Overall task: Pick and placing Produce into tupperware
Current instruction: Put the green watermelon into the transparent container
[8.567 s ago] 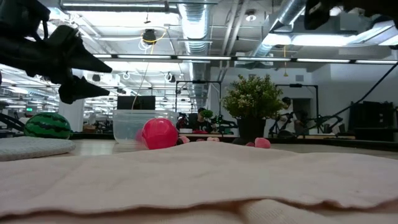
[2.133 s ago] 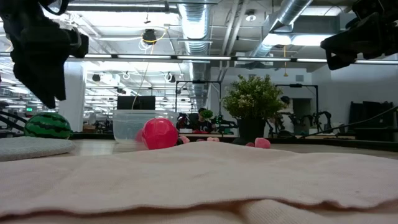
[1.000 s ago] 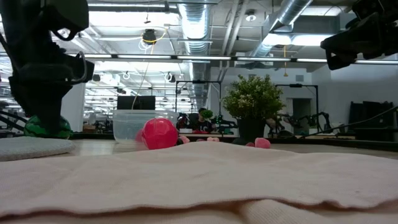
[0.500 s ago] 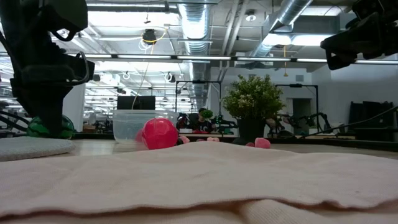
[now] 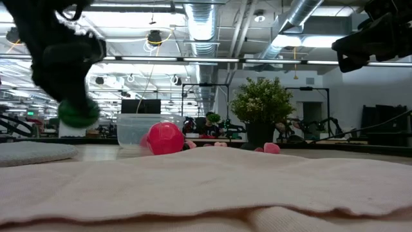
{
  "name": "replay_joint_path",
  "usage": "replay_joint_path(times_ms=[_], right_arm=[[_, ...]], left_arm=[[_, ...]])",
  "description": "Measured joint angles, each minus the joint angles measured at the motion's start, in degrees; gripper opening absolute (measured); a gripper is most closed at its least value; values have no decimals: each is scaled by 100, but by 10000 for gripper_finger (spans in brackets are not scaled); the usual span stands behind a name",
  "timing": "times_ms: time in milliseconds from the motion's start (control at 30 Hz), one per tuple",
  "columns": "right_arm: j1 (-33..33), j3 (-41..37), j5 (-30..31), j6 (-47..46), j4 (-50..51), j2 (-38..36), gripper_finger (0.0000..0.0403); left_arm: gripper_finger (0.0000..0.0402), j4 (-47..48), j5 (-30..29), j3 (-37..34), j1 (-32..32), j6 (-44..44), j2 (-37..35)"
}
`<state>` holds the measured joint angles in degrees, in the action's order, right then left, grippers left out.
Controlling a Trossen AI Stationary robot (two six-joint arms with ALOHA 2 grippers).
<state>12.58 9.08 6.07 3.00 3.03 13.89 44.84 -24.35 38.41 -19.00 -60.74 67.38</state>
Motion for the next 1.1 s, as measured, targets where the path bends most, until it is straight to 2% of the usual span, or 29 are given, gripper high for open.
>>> replay_joint_path(times_ms=[167, 300, 400, 567, 767, 933, 1100], right_arm=[[1, 0, -1, 0, 1, 0, 64], [2, 0, 1, 0, 2, 2, 64], [1, 0, -1, 0, 1, 2, 64], [2, 0, -1, -1, 2, 1, 64], [2, 0, 0, -2, 2, 2, 64], [2, 0, -1, -2, 0, 0, 64], [1, 0, 0, -1, 1, 1, 64]], left_arm=[[284, 87, -657, 442, 448, 449, -181], [284, 53, -776, 720, 1151, 833, -184], [287, -315, -819, 801, 1764, 1220, -184], [286, -1301, -350, 837, 2881, 2103, -165], [291, -1829, 394, 837, 3996, 2436, 136], [291, -2202, 613, 837, 4501, 2246, 640], [293, -2644, 1066, 835, 4654, 2346, 927]])
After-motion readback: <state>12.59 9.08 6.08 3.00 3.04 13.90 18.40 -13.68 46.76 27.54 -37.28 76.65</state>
